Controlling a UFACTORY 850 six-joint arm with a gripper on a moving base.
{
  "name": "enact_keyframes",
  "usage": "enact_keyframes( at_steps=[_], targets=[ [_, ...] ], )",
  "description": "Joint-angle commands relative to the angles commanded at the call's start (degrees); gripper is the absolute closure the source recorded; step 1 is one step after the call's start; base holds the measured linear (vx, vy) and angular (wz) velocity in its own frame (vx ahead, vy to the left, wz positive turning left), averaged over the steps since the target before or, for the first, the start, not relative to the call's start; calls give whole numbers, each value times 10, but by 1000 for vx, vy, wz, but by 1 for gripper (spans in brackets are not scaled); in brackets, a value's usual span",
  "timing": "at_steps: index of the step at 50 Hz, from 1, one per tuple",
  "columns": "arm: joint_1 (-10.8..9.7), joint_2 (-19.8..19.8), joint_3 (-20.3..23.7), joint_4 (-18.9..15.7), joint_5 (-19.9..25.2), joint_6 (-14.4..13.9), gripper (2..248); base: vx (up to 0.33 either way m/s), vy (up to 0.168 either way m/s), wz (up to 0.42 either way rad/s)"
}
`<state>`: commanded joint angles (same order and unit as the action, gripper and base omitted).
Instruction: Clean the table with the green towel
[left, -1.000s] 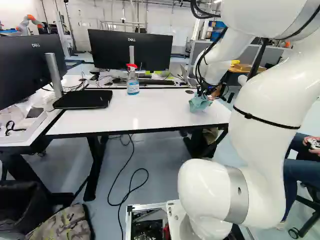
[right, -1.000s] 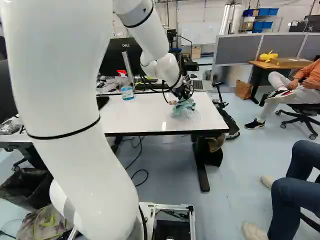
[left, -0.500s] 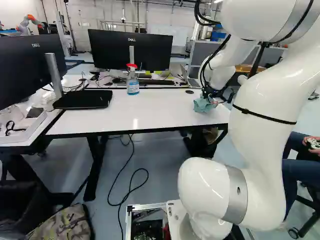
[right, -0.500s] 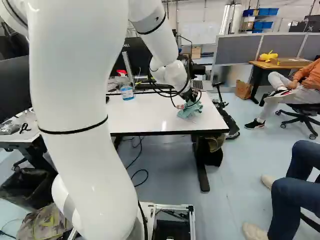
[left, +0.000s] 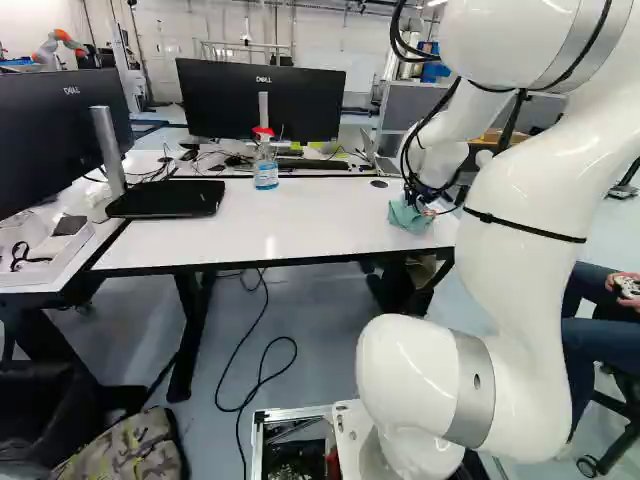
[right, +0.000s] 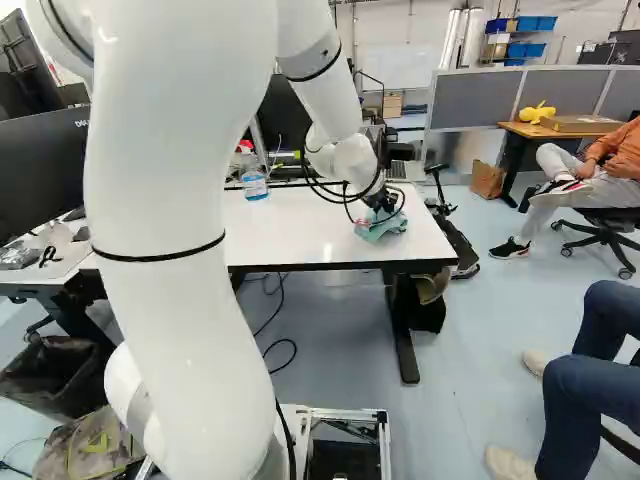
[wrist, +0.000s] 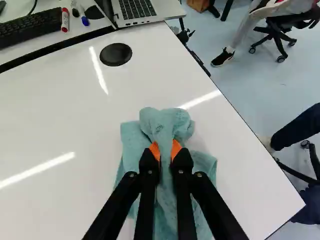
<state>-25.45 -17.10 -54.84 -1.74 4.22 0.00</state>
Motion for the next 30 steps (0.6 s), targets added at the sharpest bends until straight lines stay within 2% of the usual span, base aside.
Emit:
enact_keyframes(
  at_steps=[15, 30],
  targets=[
    [0, -8, -2, 0, -1, 0, 207, 0, 0, 0],
    [0, -8, -2, 0, -26, 0, 207, 0, 0, 0]
  ],
)
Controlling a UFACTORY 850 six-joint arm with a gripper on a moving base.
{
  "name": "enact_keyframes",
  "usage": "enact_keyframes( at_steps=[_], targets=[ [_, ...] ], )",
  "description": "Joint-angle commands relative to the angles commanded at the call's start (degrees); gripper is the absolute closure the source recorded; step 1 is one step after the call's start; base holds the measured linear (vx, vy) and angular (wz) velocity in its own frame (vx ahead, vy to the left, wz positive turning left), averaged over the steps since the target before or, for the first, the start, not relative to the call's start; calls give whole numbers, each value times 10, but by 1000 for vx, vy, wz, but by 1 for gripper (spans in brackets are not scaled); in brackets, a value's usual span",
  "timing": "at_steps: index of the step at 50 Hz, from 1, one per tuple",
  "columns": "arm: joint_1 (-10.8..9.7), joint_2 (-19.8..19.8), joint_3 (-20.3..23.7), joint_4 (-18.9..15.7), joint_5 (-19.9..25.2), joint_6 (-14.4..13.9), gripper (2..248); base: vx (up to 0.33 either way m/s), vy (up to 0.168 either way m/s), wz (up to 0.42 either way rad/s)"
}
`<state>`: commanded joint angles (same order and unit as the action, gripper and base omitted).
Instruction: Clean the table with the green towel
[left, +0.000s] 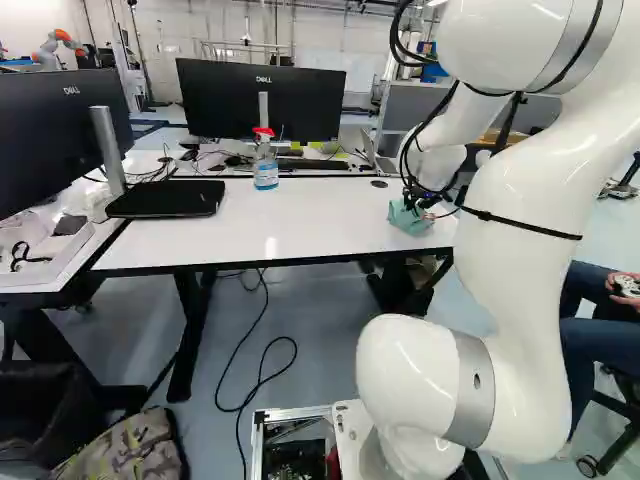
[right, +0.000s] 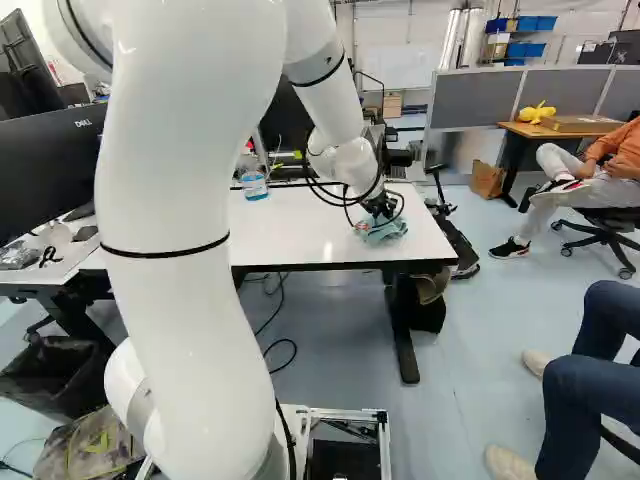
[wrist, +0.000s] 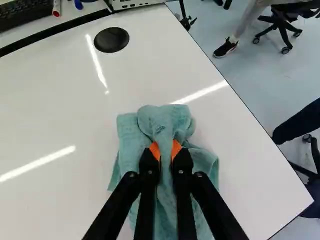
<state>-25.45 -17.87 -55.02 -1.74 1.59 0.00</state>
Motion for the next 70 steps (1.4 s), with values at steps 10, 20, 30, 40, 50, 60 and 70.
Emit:
enact_keyframes(
  at_steps=[10, 20, 30, 40, 50, 60, 70],
  targets=[
    [0, 0, 0, 0, -15, 0, 207, 0, 0, 0],
    [0, 0, 0, 0, -15, 0, 207, 0, 0, 0],
    [0, 0, 0, 0, -15, 0, 207, 0, 0, 0],
    [1, -2, -2, 0, -15, 0, 207, 0, 0, 0],
    [5, -19, -23, 0, -15, 0, 207, 0, 0, 0],
    [2, -40, -50, 0, -15, 0, 207, 0, 0, 0],
    [-13, -50, -63, 0, -15, 0, 207, 0, 0, 0]
  ],
)
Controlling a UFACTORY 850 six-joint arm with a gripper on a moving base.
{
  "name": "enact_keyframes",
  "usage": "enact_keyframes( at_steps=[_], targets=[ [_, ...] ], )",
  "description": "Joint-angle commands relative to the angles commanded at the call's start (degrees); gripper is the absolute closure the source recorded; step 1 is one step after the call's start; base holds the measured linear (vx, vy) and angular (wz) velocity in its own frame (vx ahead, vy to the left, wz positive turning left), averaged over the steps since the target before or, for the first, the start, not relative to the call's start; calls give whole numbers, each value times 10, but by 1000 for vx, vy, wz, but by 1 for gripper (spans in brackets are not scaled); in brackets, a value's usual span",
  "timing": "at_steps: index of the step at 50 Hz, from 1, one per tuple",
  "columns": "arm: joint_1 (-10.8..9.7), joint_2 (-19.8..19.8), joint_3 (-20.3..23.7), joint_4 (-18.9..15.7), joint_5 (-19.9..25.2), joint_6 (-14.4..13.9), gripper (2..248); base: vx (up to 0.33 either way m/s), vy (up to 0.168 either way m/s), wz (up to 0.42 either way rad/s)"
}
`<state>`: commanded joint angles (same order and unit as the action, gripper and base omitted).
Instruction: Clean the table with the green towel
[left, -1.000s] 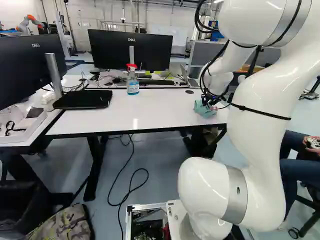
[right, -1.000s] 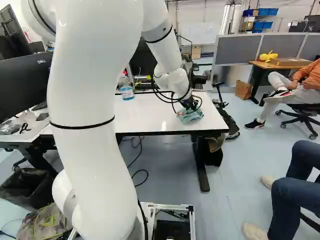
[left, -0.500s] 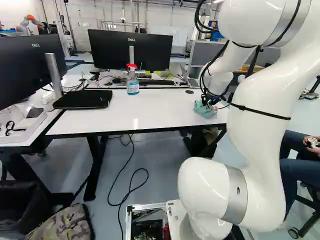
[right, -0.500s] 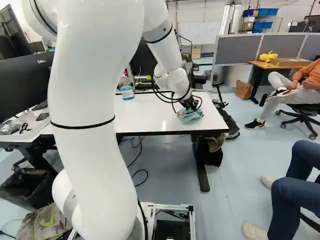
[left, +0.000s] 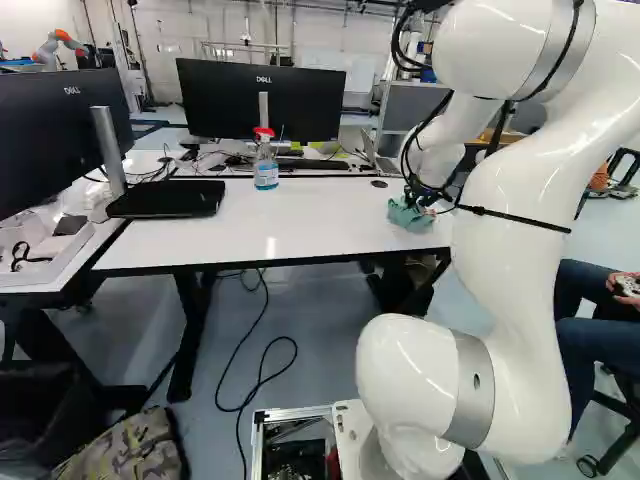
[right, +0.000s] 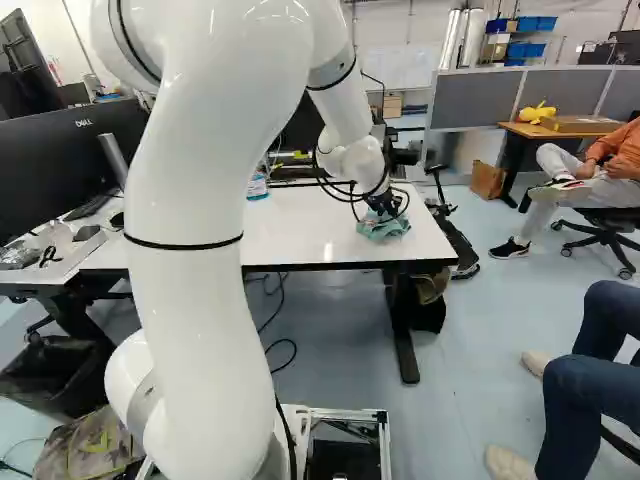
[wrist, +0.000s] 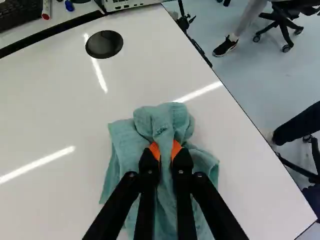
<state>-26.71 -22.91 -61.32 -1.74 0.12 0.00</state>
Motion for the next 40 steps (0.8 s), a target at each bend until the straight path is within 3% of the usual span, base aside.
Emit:
enact_keyframes(
  at_steps=[14, 40],
  targets=[
    [-22, 4, 5, 0, 0, 0, 207, 0, 0, 0],
    [-41, 61, 76, 0, 0, 0, 207, 0, 0, 0]
  ],
)
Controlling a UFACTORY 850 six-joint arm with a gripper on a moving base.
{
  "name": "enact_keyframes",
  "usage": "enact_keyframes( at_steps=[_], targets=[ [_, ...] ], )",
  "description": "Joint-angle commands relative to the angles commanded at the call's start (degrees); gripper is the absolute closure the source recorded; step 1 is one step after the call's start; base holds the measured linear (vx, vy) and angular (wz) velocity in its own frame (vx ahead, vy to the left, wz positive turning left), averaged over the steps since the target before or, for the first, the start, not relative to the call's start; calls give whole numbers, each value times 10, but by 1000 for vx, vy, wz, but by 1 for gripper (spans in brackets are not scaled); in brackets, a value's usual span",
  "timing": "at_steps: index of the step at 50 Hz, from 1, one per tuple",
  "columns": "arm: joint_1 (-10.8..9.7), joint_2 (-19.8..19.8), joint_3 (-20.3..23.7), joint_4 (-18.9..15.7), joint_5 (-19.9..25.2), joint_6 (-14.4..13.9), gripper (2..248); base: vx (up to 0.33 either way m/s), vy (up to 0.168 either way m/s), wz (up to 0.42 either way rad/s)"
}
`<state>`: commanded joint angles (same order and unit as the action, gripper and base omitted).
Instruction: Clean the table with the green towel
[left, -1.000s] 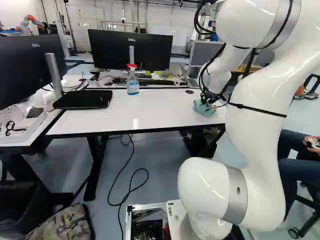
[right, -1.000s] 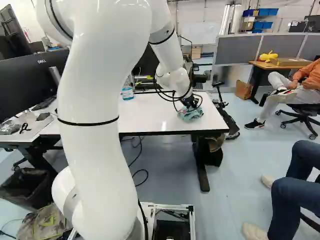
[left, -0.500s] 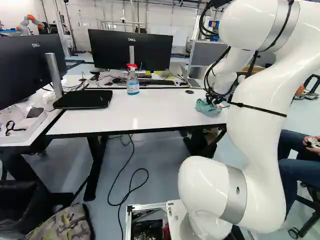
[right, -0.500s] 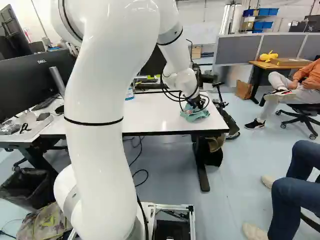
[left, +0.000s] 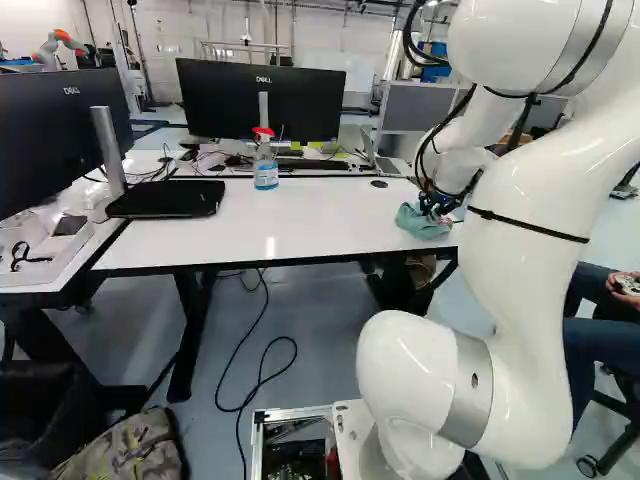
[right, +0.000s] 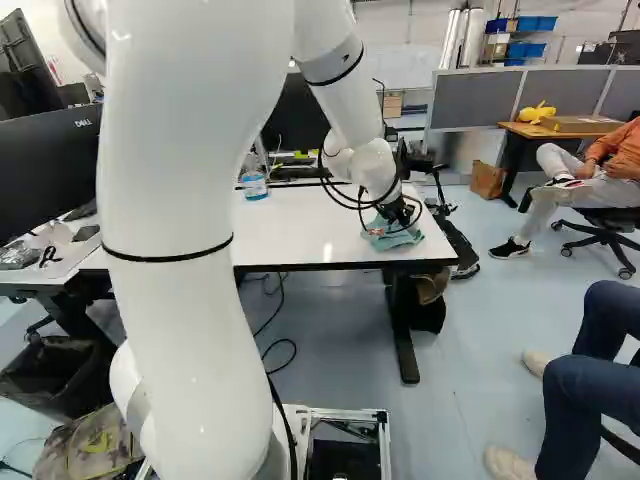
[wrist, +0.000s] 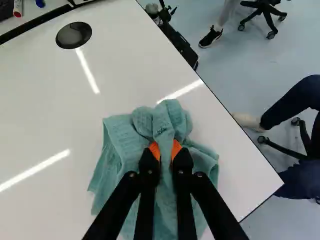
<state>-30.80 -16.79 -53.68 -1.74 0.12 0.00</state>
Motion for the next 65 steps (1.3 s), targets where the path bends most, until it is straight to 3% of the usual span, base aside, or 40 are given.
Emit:
enact_keyframes(
  at_steps=[14, 40, 65],
  targets=[
    [-1, 35, 41, 0, 0, 0, 207, 0, 0, 0],
    [19, 98, 114, 0, 0, 0, 207, 0, 0, 0],
    [57, 64, 76, 0, 0, 0, 207, 0, 0, 0]
  ],
)
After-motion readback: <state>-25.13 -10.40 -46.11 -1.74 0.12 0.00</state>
